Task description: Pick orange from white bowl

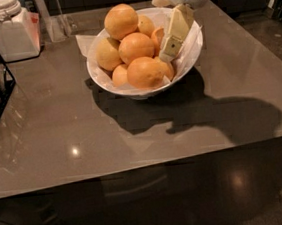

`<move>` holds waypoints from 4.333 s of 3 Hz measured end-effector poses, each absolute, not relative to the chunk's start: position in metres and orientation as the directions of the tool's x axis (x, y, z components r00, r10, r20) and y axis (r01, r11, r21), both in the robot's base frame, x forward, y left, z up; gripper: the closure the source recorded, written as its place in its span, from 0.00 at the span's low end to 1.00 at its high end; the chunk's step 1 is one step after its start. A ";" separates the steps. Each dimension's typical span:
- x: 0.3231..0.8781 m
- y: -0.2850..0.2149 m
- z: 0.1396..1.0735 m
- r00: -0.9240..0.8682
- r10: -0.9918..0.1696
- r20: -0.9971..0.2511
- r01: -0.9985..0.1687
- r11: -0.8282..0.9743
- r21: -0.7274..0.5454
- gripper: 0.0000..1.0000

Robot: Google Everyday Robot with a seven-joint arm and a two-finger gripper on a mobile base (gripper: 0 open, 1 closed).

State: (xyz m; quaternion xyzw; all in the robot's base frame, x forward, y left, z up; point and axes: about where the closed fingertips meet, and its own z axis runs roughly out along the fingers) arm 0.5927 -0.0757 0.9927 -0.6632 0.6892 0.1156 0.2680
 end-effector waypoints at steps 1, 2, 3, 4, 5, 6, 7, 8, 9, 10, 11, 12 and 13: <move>0.611 -0.034 0.973 0.057 -0.831 -0.554 -0.990 0.026 -0.142 0.00; 0.626 -0.002 0.968 0.082 -0.806 -0.586 -0.993 -0.014 -0.120 0.00; 0.626 -0.002 0.968 0.082 -0.806 -0.586 -0.993 -0.013 -0.120 0.00; 0.634 -0.002 0.977 0.074 -0.795 -0.602 -0.988 0.023 -0.151 0.00; 0.644 -0.019 0.998 0.046 -0.809 -0.586 -0.974 0.095 -0.208 0.00; 0.652 -0.046 1.015 -0.002 -0.819 -0.574 -0.950 0.181 -0.255 0.00; 0.664 -0.057 1.010 -0.034 -0.804 -0.594 -0.941 0.225 -0.251 0.00; 0.683 -0.037 0.987 -0.031 -0.762 -0.646 -0.956 0.210 -0.202 0.00; 0.699 -0.003 0.968 -0.013 -0.730 -0.683 -0.976 0.159 -0.152 0.00; 0.702 0.024 0.959 -0.011 -0.702 -0.712 -0.989 0.111 -0.094 0.00; 0.698 0.039 0.967 0.010 -0.671 -0.741 -0.993 0.080 -0.086 0.17; 0.698 0.039 0.967 0.011 -0.670 -0.742 -0.993 0.079 -0.086 0.40; 0.698 0.039 0.967 0.011 -0.670 -0.742 -0.993 0.079 -0.086 0.63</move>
Offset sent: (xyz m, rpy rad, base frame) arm 0.0393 0.0964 -0.0261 0.0849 0.1394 0.1901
